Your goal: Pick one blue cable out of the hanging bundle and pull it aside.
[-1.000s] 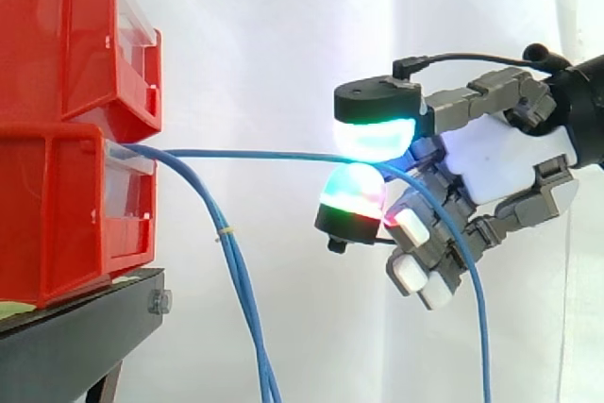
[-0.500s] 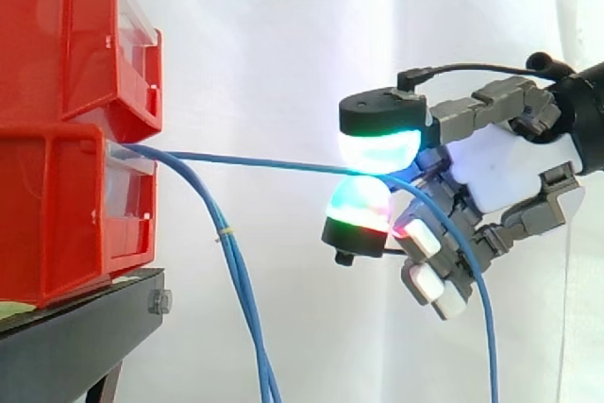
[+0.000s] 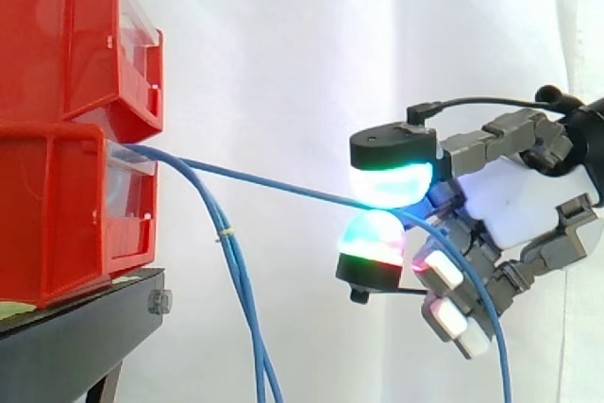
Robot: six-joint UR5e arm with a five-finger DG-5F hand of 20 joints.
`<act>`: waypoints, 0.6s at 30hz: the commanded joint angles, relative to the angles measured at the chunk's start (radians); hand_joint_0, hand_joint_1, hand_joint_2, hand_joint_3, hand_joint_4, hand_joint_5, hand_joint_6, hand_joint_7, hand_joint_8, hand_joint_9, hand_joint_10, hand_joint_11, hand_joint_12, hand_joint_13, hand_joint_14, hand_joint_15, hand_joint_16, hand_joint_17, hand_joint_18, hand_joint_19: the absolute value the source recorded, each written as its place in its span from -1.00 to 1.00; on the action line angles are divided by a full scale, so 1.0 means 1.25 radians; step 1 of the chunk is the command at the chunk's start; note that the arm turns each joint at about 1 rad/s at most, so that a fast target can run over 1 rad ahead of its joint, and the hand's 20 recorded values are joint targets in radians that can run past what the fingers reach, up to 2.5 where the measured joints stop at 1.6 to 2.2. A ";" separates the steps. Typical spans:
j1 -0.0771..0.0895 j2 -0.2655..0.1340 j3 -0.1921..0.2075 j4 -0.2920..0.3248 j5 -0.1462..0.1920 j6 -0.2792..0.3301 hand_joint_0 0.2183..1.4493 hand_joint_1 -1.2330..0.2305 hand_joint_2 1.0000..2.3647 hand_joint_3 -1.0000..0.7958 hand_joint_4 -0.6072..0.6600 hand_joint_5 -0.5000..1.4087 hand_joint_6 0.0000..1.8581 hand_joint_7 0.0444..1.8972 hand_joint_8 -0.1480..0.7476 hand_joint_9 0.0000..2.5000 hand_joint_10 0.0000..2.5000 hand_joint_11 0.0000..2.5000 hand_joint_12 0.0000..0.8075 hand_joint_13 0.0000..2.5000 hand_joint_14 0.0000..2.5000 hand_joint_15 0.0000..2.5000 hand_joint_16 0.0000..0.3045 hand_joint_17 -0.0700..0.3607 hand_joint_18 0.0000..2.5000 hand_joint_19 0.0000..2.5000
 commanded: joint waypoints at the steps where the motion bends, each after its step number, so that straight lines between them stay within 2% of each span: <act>1: 0.000 0.001 -0.015 0.002 -0.004 0.009 -0.39 -0.49 -0.75 0.15 -0.23 -0.54 0.00 0.14 -0.04 -0.06 -0.99 -0.58 -0.26 -0.17 -0.98 -0.58 -0.62 -0.07 -0.30 -0.67; 6: 0.001 0.000 -0.045 0.019 -0.015 0.010 -0.39 -0.49 -0.75 0.15 -0.23 -0.54 0.00 0.15 -0.04 -0.06 -0.99 -0.58 -0.26 -0.17 -0.98 -0.58 -0.62 -0.07 -0.30 -0.68; 9: 0.001 0.000 -0.070 0.032 -0.034 0.010 -0.40 -0.49 -0.72 0.14 -0.24 -0.54 0.00 0.15 -0.03 -0.05 -0.99 -0.58 -0.26 -0.16 -0.98 -0.58 -0.62 -0.07 -0.30 -0.68; 14: 0.002 0.000 -0.085 0.052 -0.056 0.016 -0.43 -0.49 -0.62 0.13 -0.26 -0.53 0.00 0.14 -0.03 -0.03 -0.99 -0.59 -0.27 -0.15 -0.98 -0.58 -0.61 -0.06 -0.29 -0.68; 18: 0.002 0.000 -0.085 0.063 -0.056 0.021 -0.45 -0.49 -0.55 0.12 -0.26 -0.53 -0.01 0.15 -0.03 -0.02 -0.99 -0.60 -0.26 -0.15 -0.99 -0.58 -0.61 -0.06 -0.29 -0.68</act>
